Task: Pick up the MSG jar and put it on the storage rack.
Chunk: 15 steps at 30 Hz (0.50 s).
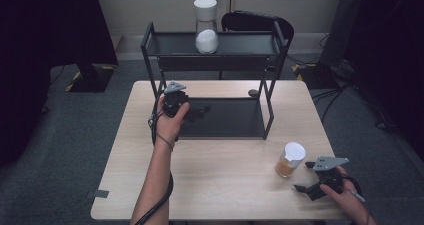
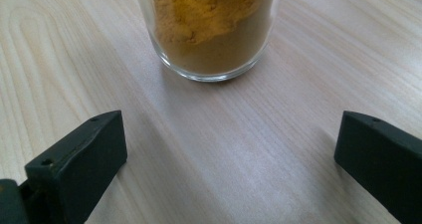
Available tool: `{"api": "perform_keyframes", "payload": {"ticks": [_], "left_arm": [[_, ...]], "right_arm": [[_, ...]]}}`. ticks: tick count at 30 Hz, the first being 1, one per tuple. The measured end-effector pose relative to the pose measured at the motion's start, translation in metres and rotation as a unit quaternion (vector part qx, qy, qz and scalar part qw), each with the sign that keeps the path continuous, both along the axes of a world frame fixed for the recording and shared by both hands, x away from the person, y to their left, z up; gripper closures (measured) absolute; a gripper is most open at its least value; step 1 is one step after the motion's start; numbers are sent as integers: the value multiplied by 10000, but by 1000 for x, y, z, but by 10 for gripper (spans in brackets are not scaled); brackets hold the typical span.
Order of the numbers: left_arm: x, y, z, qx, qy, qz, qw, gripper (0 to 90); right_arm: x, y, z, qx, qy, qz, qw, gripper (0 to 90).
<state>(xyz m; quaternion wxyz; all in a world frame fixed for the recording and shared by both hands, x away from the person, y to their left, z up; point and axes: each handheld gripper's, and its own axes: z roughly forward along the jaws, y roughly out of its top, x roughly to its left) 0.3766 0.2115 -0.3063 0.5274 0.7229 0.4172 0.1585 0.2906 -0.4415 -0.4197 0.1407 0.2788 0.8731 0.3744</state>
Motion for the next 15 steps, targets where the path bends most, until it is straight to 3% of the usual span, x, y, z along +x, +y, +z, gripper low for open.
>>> {"api": "perform_keyframes", "payload": {"ticks": [6, 15], "left_arm": [[-2, -1, -15, -66, 17, -11, 10000, 7], [-7, -5, -30, 154, 98, -46, 9998, 8]], "right_arm": [[0, 0, 0, 0, 0, -1, 10000, 0], [0, 0, 0, -2, 0, 0, 10000, 0]]}}
